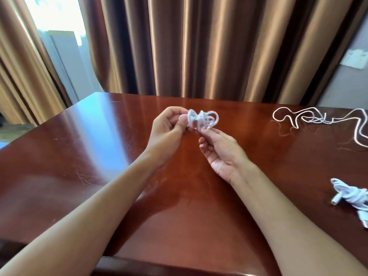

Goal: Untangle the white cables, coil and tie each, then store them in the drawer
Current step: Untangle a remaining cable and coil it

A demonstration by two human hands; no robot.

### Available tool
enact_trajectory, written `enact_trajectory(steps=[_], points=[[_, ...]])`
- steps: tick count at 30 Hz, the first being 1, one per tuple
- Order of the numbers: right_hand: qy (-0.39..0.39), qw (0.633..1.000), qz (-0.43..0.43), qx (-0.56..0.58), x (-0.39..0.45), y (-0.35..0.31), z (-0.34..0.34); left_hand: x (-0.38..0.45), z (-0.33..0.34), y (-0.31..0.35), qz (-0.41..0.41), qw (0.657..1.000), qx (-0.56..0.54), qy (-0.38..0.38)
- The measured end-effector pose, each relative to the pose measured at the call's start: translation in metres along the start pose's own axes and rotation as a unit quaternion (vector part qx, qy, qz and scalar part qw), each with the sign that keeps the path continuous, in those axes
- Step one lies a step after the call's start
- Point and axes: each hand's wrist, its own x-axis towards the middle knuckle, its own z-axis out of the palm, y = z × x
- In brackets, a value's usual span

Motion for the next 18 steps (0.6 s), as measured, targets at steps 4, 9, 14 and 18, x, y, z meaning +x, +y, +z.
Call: enact_trajectory(steps=[4, 9, 14, 18], points=[[-0.011, 0.969, -0.207, -0.134, -0.002, 0.018, 0.004, 0.007, -0.005, 0.002, -0.124, 0.973, -0.182, 0.075], [0.006, 0.735, -0.480, -0.479, -0.007, 0.023, -0.001, 0.007, -0.007, -0.005, -0.117, 0.984, -0.023, 0.134], [-0.007, 0.692, -0.563, -0.452, -0.018, 0.015, 0.003, -0.003, -0.004, 0.001, 0.070, 0.958, 0.263, 0.093], [0.018, 0.741, -0.549, -0.385, -0.017, 0.008, 0.001, -0.008, 0.000, 0.005, 0.125, 0.949, 0.281, 0.061]])
